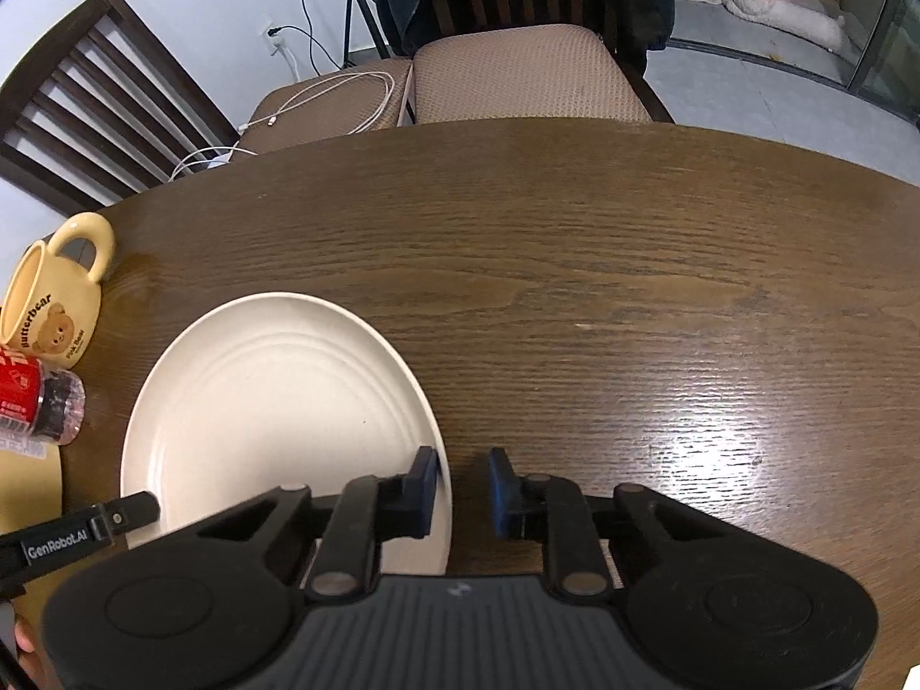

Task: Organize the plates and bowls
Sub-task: 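Close the right gripper on the cream plate rim while the left gripper grips beside it, then lift the cream plate off the table with both grippers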

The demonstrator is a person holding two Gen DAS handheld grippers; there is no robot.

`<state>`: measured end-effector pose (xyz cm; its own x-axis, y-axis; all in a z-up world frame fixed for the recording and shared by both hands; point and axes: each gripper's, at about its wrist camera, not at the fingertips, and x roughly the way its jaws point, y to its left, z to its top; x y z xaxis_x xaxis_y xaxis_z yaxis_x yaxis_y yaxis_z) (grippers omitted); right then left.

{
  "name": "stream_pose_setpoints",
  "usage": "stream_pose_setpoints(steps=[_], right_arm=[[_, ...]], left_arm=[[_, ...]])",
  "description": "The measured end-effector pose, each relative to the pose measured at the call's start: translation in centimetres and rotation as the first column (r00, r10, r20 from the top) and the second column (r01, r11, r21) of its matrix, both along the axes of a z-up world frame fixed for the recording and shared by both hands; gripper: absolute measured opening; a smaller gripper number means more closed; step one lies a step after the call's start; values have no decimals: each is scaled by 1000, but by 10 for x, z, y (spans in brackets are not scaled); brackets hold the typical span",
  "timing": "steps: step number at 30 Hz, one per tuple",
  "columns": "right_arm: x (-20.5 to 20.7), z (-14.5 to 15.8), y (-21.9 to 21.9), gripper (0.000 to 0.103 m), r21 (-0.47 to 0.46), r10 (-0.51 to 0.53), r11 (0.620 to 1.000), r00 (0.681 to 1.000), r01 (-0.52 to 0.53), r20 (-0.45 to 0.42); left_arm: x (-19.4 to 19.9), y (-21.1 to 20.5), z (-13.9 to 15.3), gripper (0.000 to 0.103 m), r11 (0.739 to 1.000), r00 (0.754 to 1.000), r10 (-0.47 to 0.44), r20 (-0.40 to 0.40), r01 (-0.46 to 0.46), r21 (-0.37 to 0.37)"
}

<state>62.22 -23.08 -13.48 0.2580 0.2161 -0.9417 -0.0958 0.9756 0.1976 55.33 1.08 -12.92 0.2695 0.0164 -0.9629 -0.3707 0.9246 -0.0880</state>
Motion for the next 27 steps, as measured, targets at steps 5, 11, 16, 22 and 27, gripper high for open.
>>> stream_pose_setpoints(steps=[5,11,16,22,27], right_arm=[[-3,-2,1,9,13,-6,1000,1000,6,13],[-6,-2,2,5,9,-4,1000,1000,4,31],[-10,-2,8,5,-17,12,1000,999,-11,45],[-10,-1,12,5,-30,22,999,998,-21,51],[-12,2,10,5,-30,11,1000,998,-9,66]], left_arm=[[1,-8,1,9,999,999,-34,11,34,16],[1,-9,1,9,999,999,-38,19,38,24],[1,-12,2,8,998,999,-38,20,37,42],[0,-14,6,8,998,999,-39,28,37,51],[-3,-19,10,8,996,998,-50,39,48,70]])
